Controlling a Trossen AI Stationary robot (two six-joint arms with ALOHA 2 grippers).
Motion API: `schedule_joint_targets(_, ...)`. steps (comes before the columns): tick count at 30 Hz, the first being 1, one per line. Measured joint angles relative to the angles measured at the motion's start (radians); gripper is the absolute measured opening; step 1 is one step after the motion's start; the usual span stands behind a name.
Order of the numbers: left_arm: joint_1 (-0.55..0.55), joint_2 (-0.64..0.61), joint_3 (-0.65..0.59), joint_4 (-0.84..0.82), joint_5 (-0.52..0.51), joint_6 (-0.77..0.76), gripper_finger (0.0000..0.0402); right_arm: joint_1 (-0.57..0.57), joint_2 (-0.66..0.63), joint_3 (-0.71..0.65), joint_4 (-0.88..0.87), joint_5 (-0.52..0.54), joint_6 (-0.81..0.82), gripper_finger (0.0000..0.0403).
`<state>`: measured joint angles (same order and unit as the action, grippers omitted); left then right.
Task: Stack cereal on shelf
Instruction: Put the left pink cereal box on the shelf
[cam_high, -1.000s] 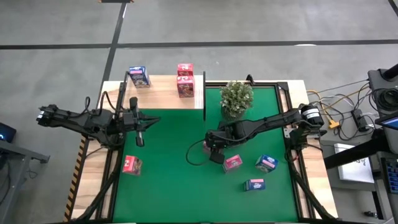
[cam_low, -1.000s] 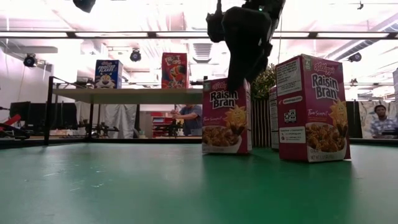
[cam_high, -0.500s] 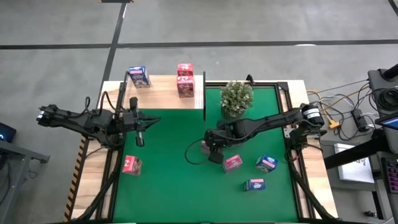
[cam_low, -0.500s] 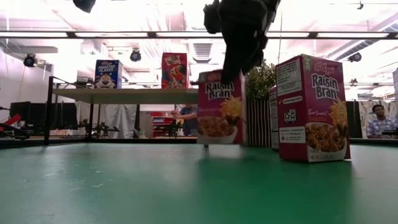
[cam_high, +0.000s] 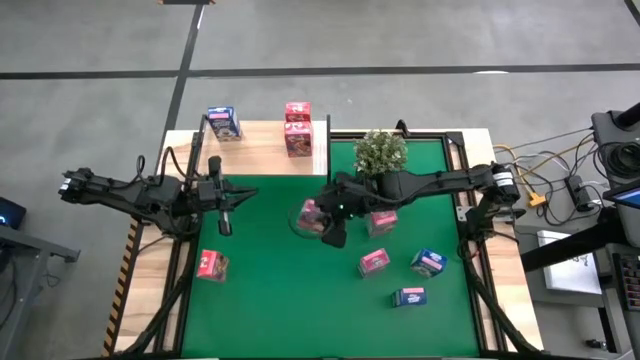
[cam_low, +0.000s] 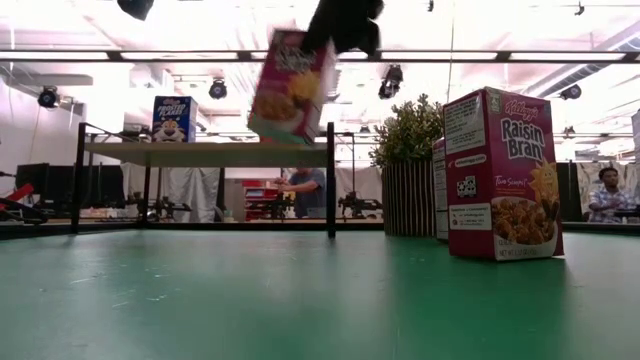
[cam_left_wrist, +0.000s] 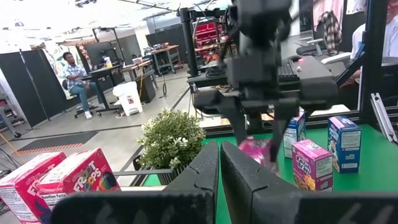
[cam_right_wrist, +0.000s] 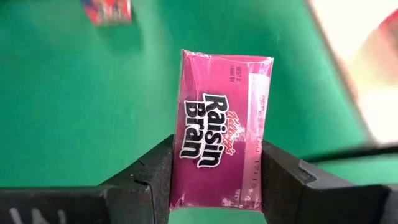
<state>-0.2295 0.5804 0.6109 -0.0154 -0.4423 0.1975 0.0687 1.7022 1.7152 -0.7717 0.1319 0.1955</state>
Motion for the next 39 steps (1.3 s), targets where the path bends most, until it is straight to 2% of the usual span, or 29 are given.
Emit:
schedule_joint_targets(9, 0.000, -0.006, 0.000, 0.009, 0.000, 0.009, 0.0000, -0.083, 0.114, 0.261, 0.002, 0.000, -0.236, 0.0171)
schedule_joint_targets(21, 0.000, -0.073, 0.000, 0.044, 0.000, 0.041, 0.0000, -0.215, 0.389, 0.643, -0.029, 0.001, -0.492, 0.0171)
schedule_joint_targets(31, 0.000, -0.104, 0.000, 0.039, 0.000, 0.052, 0.0000, -0.266, 0.409, 0.626, 0.011, 0.001, -0.553, 0.0171)
schedule_joint_targets(39, 0.000, -0.100, 0.000, 0.039, 0.000, 0.053, 0.0000, -0.263, 0.411, 0.626, 0.014, -0.009, -0.586, 0.0181)
